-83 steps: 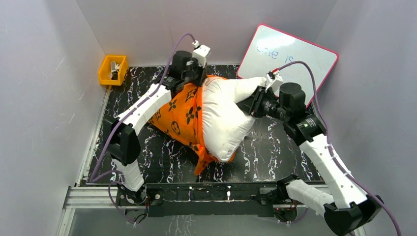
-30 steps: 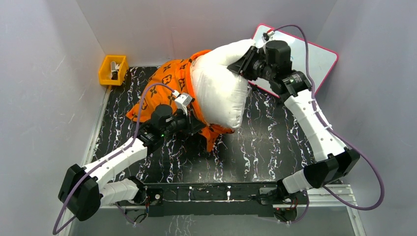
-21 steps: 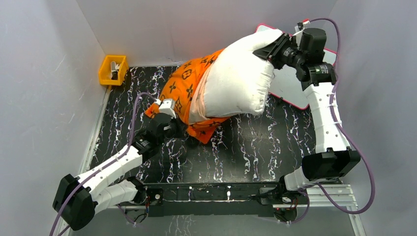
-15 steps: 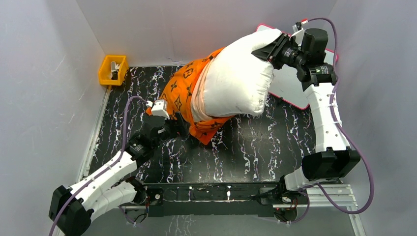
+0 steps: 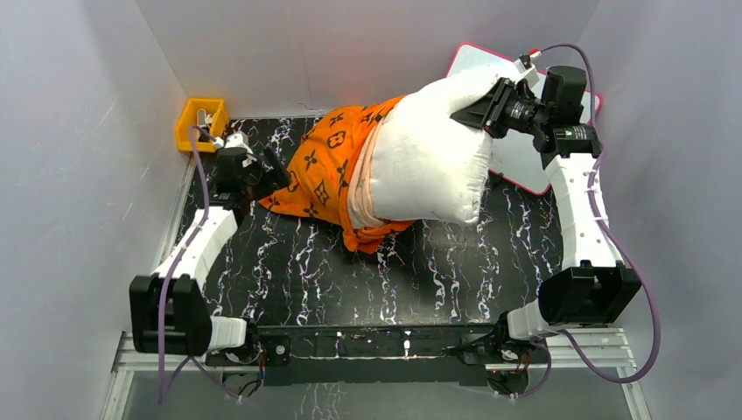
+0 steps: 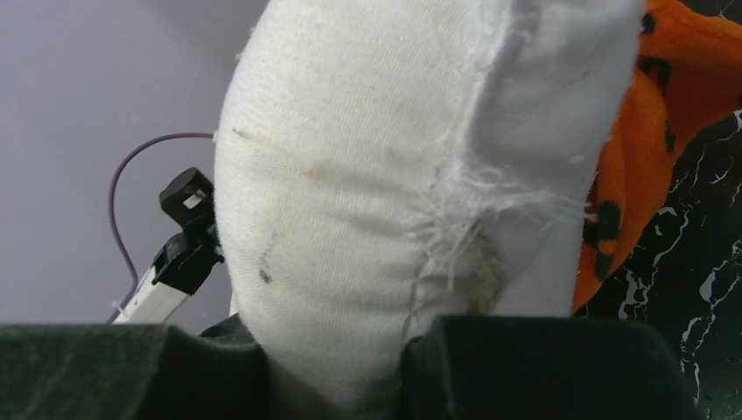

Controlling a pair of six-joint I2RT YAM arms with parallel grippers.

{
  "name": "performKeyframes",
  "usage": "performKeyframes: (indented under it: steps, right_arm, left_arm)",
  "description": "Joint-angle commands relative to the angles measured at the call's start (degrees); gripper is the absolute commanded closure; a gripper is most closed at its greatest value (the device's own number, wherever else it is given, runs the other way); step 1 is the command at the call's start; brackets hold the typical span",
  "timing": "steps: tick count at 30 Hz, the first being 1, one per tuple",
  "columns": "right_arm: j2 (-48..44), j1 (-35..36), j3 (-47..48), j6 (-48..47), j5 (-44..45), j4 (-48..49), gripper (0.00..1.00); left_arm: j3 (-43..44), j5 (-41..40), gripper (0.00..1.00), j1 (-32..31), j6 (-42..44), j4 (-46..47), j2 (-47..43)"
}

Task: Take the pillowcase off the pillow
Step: Remove the pillow from the pillowcase.

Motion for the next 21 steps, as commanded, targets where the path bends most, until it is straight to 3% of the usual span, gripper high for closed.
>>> performKeyframes:
  steps: [1, 6, 10, 14, 21]
  right_arm:
    - [-4.13, 0.76, -1.07, 0.59, -9.91, 5.92, 1.0]
    - [-5.98, 0.76, -5.46, 2.32, -11.32, 8.99, 1.0]
    - [-6.47, 0.76, -6.98, 3.36, -12.18, 10.39, 1.0]
    - [-6.34, 0.77, -6.43, 2.99, -12.84, 10.02, 1.0]
    - [-6.16, 0.77, -6.3, 2.71, -13.17, 9.78, 1.0]
  left_arm:
    - [5.97, 16.74, 0.06, -0.28, 2.54, 7.04, 6.19]
    - [10.58, 28.34, 0.09, -0.32, 3.05, 14.2, 13.32]
    - [12.06, 30.5, 0.12, -0.37, 3.28, 16.58, 16.52]
    - [12.57, 31.17, 0.46, -0.37, 4.29, 15.97, 19.28]
    - [12.3, 36.52, 0.85, -0.37, 2.98, 18.9, 24.67]
